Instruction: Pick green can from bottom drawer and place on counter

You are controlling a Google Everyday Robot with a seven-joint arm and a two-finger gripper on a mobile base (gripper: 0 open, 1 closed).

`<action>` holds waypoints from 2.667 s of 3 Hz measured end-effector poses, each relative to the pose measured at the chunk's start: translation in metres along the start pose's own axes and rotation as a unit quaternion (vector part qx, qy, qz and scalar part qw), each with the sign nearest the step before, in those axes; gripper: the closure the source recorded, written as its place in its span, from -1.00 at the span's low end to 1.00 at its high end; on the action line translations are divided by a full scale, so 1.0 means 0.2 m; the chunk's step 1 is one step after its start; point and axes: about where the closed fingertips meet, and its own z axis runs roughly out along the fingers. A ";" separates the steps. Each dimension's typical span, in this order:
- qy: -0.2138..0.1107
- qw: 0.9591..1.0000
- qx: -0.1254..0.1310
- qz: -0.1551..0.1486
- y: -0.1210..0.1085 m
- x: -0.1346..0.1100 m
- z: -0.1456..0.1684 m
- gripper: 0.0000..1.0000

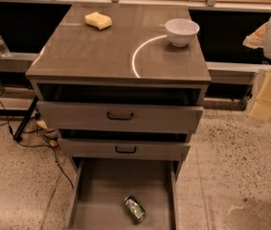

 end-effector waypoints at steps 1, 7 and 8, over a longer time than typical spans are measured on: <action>-0.001 1.000 0.002 -0.002 0.00 0.00 0.00 -1.00; -0.018 0.996 -0.048 0.074 0.43 -0.07 1.22 -1.00; -0.016 0.995 -0.047 0.089 0.46 -0.07 1.33 -1.00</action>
Offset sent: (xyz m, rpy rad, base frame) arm -0.0078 0.0104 -0.1095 -0.0224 0.0902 -0.0187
